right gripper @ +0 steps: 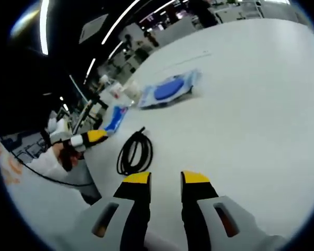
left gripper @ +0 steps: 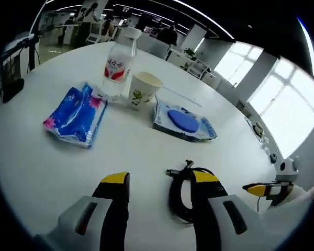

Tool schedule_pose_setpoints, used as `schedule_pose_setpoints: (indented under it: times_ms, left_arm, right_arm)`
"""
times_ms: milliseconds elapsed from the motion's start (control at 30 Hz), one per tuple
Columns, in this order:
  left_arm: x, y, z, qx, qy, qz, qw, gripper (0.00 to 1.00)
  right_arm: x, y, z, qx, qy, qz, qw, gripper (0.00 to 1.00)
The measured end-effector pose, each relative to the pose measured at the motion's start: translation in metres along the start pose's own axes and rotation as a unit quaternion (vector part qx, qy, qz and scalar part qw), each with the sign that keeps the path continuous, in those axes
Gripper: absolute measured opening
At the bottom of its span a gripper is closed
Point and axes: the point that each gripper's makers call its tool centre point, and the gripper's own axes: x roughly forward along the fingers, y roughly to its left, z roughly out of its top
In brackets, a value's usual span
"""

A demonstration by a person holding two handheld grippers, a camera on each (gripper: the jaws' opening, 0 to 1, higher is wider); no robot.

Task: Arrange the tabletop items into an orderly group along one side of the table until the central work area is clear of visible clutter.

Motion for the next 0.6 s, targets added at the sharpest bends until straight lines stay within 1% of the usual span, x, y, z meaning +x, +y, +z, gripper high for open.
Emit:
schedule_pose_setpoints:
  times_ms: [67, 167, 200, 300, 367, 433, 467, 533, 600]
  left_arm:
    - [0.000, -0.003, -0.005, 0.004, 0.006, -0.002, 1.0000, 0.45]
    - [0.002, -0.002, -0.011, 0.005, 0.015, 0.005, 0.9999, 0.43]
    - [0.003, -0.001, -0.012, 0.004, 0.018, 0.006, 0.9998, 0.42]
    - [0.007, -0.007, -0.019, 0.008, 0.032, -0.004, 0.9995, 0.39]
    - [0.008, -0.010, -0.023, 0.014, 0.040, -0.003, 0.9991, 0.38]
    - [0.011, -0.011, -0.029, 0.014, 0.048, -0.006, 0.9987, 0.37]
    - [0.012, -0.013, -0.032, 0.007, 0.053, -0.011, 0.9985, 0.37]
    - [0.015, -0.017, -0.038, -0.009, 0.060, -0.023, 0.9979, 0.38]
    - [0.018, -0.022, -0.044, -0.017, 0.073, -0.035, 0.9965, 0.41]
  right_arm:
    - [0.006, 0.006, 0.004, -0.004, 0.004, 0.006, 1.0000, 0.20]
    - [0.017, 0.014, 0.010, -0.007, 0.008, 0.019, 0.9998, 0.19]
    - [0.021, 0.016, 0.010, -0.005, 0.015, 0.024, 0.9996, 0.20]
    - [0.034, 0.026, 0.007, 0.026, 0.034, 0.044, 0.9981, 0.20]
    - [0.043, 0.031, 0.008, 0.028, 0.038, 0.050, 0.9976, 0.20]
    - [0.051, 0.038, 0.005, 0.023, 0.054, 0.055, 0.9968, 0.20]
    - [0.055, 0.041, 0.004, 0.017, 0.063, 0.056, 0.9963, 0.20]
    - [0.061, 0.046, 0.002, 0.002, 0.074, 0.058, 0.9956, 0.20]
    - [0.066, 0.050, 0.001, -0.004, 0.083, 0.057, 0.9949, 0.20]
